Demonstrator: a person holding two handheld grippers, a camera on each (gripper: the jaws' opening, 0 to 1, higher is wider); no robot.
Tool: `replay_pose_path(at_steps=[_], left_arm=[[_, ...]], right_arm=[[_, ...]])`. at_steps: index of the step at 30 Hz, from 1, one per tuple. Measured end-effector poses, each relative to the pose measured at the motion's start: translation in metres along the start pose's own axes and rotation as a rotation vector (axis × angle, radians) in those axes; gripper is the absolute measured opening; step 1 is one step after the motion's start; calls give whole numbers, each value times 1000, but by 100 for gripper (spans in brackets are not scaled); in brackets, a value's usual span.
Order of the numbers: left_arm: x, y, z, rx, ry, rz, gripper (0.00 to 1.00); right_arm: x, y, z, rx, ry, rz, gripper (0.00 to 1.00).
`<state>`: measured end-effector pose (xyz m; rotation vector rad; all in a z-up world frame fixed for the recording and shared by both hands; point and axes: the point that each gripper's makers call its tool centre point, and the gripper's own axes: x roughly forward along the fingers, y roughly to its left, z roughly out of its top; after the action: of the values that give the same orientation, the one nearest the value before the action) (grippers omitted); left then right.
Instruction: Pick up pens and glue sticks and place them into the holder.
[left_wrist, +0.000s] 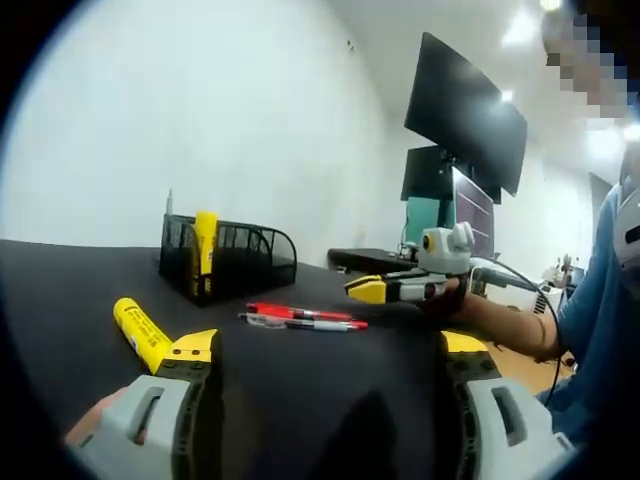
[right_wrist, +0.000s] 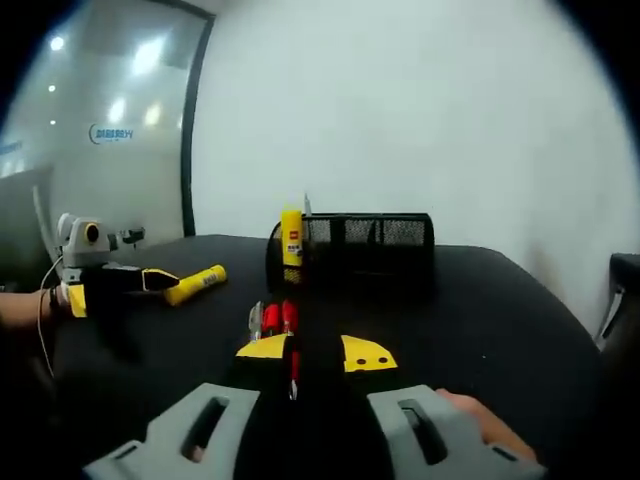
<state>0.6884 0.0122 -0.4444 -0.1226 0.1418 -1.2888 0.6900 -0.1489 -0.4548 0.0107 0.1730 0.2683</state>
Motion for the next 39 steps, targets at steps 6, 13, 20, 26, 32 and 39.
replay_pose_path(at_steps=[6, 13, 20, 26, 32, 39], left_arm=[[0, 0, -1, 1, 4, 1, 81], [0, 1, 0, -2, 1, 1, 81], [0, 0, -1, -2, 5, 1, 81], [0, 0, -1, 1, 7, 0, 81], [0, 1, 0, 2, 5, -1, 80], [0, 2, 0, 4, 6, -1, 80]], right_arm=[[0, 4, -5, 12, 13, 30, 14], [2, 5, -10, 70, 39, 87, 13], [5, 8, -17, 65, 89, 119, 13], [6, 8, -23, 60, 121, 118, 8], [6, 12, -27, 56, 142, 143, 8], [6, 13, -30, 47, 157, 157, 7]])
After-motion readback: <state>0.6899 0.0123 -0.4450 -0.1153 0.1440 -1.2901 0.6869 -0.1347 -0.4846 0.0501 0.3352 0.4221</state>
